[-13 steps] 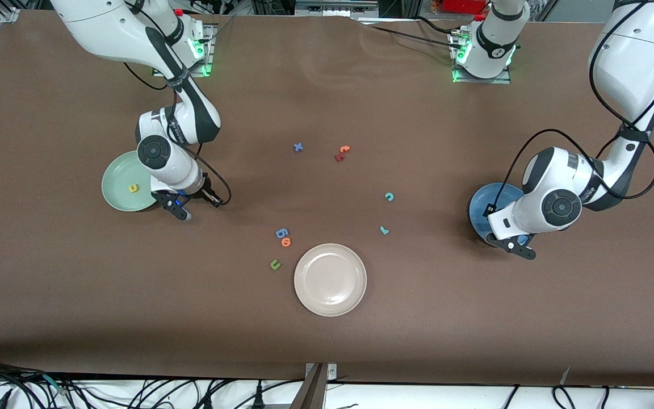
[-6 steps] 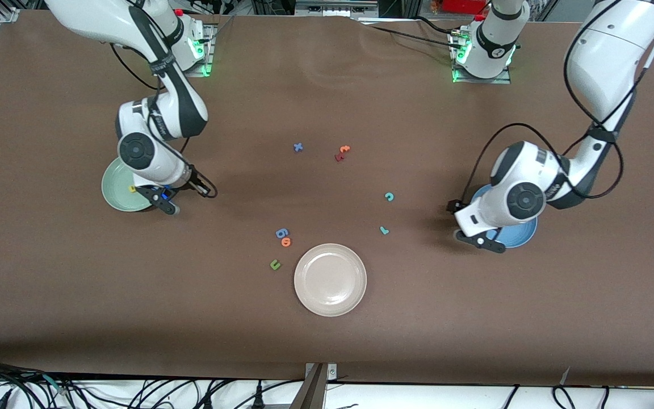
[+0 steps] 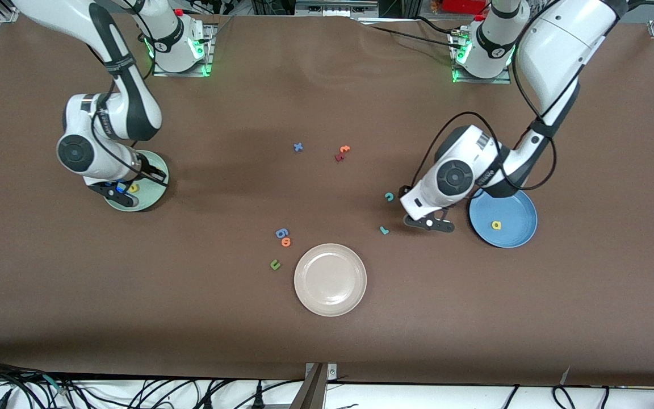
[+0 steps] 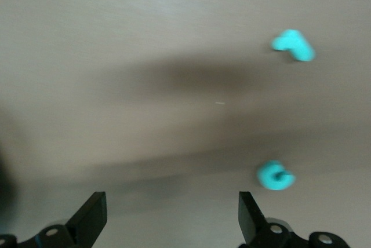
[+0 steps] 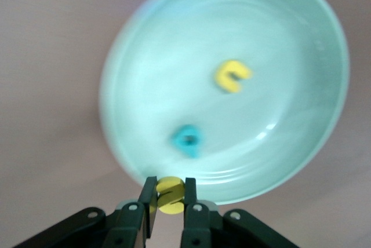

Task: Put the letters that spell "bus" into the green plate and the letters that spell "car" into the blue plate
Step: 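Drop the yellow 2 on the green plate while the left gripper returns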

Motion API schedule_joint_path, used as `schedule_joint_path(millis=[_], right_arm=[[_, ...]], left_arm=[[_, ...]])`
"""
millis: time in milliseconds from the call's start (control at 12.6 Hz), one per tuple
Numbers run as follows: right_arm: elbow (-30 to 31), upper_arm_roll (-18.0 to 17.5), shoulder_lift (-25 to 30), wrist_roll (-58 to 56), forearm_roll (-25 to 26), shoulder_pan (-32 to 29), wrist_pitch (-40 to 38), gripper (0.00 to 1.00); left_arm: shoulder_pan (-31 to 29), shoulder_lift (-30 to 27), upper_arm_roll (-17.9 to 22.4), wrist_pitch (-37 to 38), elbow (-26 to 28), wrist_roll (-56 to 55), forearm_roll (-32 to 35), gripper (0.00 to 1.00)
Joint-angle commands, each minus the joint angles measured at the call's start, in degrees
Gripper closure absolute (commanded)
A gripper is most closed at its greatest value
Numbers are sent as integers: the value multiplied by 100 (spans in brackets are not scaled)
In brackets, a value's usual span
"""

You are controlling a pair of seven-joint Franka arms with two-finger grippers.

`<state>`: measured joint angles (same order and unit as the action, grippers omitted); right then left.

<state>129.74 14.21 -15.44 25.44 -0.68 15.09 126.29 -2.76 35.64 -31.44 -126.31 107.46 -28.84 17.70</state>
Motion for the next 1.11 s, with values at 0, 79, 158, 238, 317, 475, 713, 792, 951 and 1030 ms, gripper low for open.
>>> schedule_joint_path(millis=[0,79,158,238,317,475,713,792,951,1030], right_arm=[[533,389,261,-601,-47,38,-8,94],[613,503,261,-715,-47,38,0,94],[623,591,243,-855,-47,38,0,93],[623,635,208,-917,-47,38,9,84],[623,636,191,-909,-47,38,18,61],[588,636,243,-892,-47,38,-8,1],[387,610,540,-839,-47,56,-313,1],[124,592,655,-830,-47,65,-742,1],[-778,592,709,-865,-38,65,-1883,1],[-1340,583,709,-909,-38,65,-2481,1]], left_arm=[[-58,-180,-91,-831,634,-340,-100,0],[-58,-241,-108,-1034,836,-428,-65,0],[-58,-389,-160,-1175,1073,-542,-30,0],[-58,-478,-187,-1246,1179,-587,-30,0],[-49,-496,-205,-1273,1233,-674,-30,0],[-23,-514,-266,-1623,1408,-719,-21,0],[117,-505,-266,-1748,1444,-973,-21,3],[161,-470,-266,-1774,1401,-1052,22,3],[170,-461,-266,-1792,1391,-1306,250,8],[179,-461,-266,-1792,1374,-1482,390,9]])
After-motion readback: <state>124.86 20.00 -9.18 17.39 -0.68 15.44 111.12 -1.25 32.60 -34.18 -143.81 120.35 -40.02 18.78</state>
